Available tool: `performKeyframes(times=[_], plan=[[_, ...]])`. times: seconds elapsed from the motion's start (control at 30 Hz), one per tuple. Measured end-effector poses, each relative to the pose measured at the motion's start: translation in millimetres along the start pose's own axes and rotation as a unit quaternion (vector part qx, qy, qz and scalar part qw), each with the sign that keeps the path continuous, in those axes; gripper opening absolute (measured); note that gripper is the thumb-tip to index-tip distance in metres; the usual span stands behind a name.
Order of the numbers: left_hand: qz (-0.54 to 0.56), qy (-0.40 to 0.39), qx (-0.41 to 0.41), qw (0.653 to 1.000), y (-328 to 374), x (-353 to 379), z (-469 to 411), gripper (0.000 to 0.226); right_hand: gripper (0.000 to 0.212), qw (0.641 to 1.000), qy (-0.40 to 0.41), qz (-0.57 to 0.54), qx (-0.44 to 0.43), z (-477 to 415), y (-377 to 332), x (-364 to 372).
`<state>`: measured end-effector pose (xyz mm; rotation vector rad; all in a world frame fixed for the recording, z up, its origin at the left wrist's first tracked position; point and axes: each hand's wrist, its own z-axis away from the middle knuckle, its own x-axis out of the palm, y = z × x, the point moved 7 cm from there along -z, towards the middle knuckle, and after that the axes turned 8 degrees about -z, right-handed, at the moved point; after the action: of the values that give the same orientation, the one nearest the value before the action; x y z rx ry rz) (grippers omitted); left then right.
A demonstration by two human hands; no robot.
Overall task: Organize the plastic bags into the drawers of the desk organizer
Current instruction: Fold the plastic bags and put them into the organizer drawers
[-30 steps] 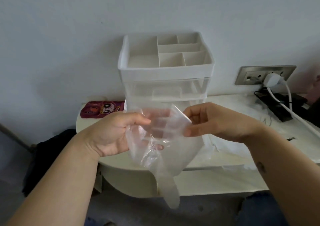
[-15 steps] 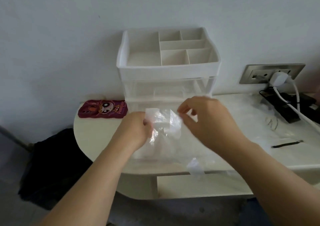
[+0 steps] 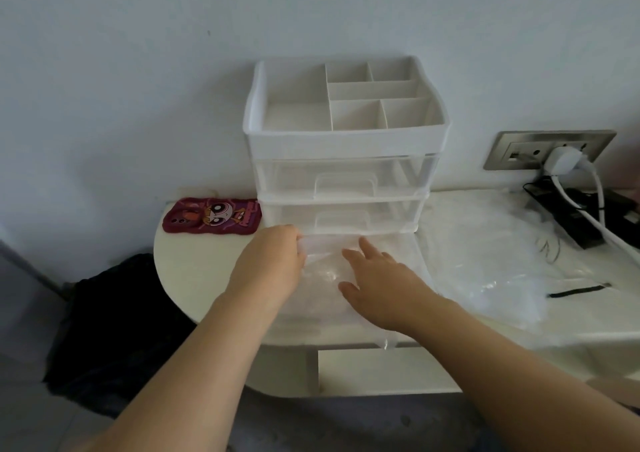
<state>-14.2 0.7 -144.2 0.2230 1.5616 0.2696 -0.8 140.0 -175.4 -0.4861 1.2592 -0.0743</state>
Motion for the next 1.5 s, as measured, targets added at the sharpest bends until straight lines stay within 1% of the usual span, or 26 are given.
performKeyframes(times=[0.07, 0.1, 0.17, 0.2, 0.23, 0.27, 0.3, 0.33, 0.4, 0.43, 0.5, 0.6, 0.63, 0.7, 0.8, 0.9, 0.97, 1.03, 1.1, 1.17, 1.23, 1.27, 1.33, 1.4, 1.43, 1.5], plan=[[-0.05, 0.013, -0.009, 0.999, 0.1, -2.5, 2.4, 0.024, 0.059, 0.999, 0.021, 0.035, -0.005, -2.7, -0.3, -4.4], [-0.089, 0.037, -0.012, 0.995, 0.6, -7.4, 3.5, 0.027, 0.064, 0.999, 0.019, 0.038, -0.01, -4.6, 0.3, -5.2], [-0.162, 0.118, -0.007, 0.98, 4.9, -25.6, 7.7, 0.031, 0.073, 1.0, -0.005, 0.022, -0.019, -9.3, 2.6, -5.3], [-0.164, 0.164, 0.01, 0.973, 10.3, -34.7, 11.2, 0.03, 0.076, 1.0, -0.019, 0.012, -0.02, -11.4, 4.1, -5.5], [-0.136, 0.192, 0.04, 0.971, 18.2, -39.9, 14.8, 0.027, 0.077, 0.999, -0.03, 0.008, -0.022, -13.3, 5.8, -5.5], [-0.094, 0.189, 0.076, 0.975, 27.0, -39.4, 18.0, 0.023, 0.077, 0.999, -0.039, 0.012, -0.026, -15.0, 6.4, -5.3], [-0.054, 0.157, 0.113, 0.98, 35.5, -32.2, 18.8, 0.019, 0.075, 0.998, -0.044, 0.02, -0.032, -16.5, 6.5, -5.1], [-0.035, 0.1, 0.139, 0.985, 42.8, -18.4, 19.1, 0.016, 0.072, 0.998, -0.046, 0.028, -0.043, -17.8, 5.4, -5.0], [-0.059, -0.017, 0.164, 0.985, 49.2, 15.7, 17.7, 0.023, 0.062, 0.996, -0.051, 0.026, -0.062, -19.1, 2.9, -7.1], [-0.082, -0.052, 0.167, 0.981, 48.0, 28.8, 14.7, 0.03, 0.059, 0.996, -0.055, 0.022, -0.07, -18.4, 2.0, -9.5], [-0.104, -0.102, 0.148, 0.978, 40.5, 41.9, 7.4, 0.041, 0.053, 0.995, -0.055, 0.019, -0.084, -15.7, -0.3, -19.0], [-0.095, -0.156, 0.104, 0.978, 30.4, 52.6, -2.2, 0.054, 0.039, 0.993, -0.009, 0.012, -0.114, -9.1, -6.0, -39.8], [-0.089, -0.167, 0.099, 0.977, 29.5, 54.9, -3.9, 0.057, 0.038, 0.993, -0.005, 0.008, -0.121, -7.0, -8.4, -41.8], [-0.074, -0.174, 0.091, 0.978, 30.3, 58.2, -5.2, 0.06, 0.044, 0.992, -0.031, 0.013, -0.122, -4.9, -8.7, -35.3], [-0.07, -0.171, 0.081, 0.979, 28.7, 63.0, -7.1, 0.068, 0.059, 0.992, -0.089, 0.018, -0.083, -6.9, 2.7, -20.0], [-0.088, -0.168, 0.075, 0.979, 25.4, 65.7, -8.3, 0.083, 0.066, 0.994, -0.088, 0.018, -0.056, -12.5, 15.6, -20.3], [-0.089, -0.172, 0.066, 0.979, 21.8, 67.4, -8.7, 0.084, 0.063, 0.994, -0.077, 0.05, -0.054, -14.1, 20.0, -20.7], [-0.087, -0.174, 0.064, 0.979, 20.3, 69.6, -9.0, 0.086, 0.056, 0.991, -0.065, 0.099, -0.067, -13.6, 19.7, -19.3], [-0.105, -0.175, 0.071, 0.976, 21.5, 71.0, -9.3, 0.089, 0.051, 0.989, -0.051, 0.119, -0.073, -11.9, 17.9, -20.6], [-0.139, -0.184, 0.077, 0.97, 21.7, 72.7, -10.1, 0.096, 0.046, 0.992, -0.022, 0.105, -0.069, -9.6, 14.2, -30.5], [-0.164, -0.199, 0.082, 0.963, 20.9, 74.5, -10.9, 0.1, 0.038, 0.993, 0.029, 0.071, -0.093, -7.1, 4.4, -43.6], [-0.166, -0.202, 0.086, 0.961, 21.3, 74.9, -11.1, 0.1, 0.04, 0.992, 0.039, 0.049, -0.111, -6.1, -1.0, -45.3], [-0.163, -0.197, 0.091, 0.962, 23.2, 74.0, -10.9, 0.099, 0.057, 0.992, 0.007, 0.027, -0.124, -5.6, -6.8, -35.2], [-0.158, -0.191, 0.094, 0.964, 24.5, 72.7, -11.1, 0.1, 0.075, 0.994, -0.045, 0.057, -0.085, -9.2, 2.7, -17.2], [-0.157, -0.191, 0.095, 0.964, 24.3, 72.4, -11.3, 0.101, 0.078, 0.993, -0.057, 0.085, -0.061, -11.3, 9.7, -12.1], [-0.157, -0.198, 0.097, 0.963, 22.9, 72.3, -11.2, 0.103, 0.076, 0.99, -0.065, 0.122, -0.032, -15.2, 21.0, -9.0]])
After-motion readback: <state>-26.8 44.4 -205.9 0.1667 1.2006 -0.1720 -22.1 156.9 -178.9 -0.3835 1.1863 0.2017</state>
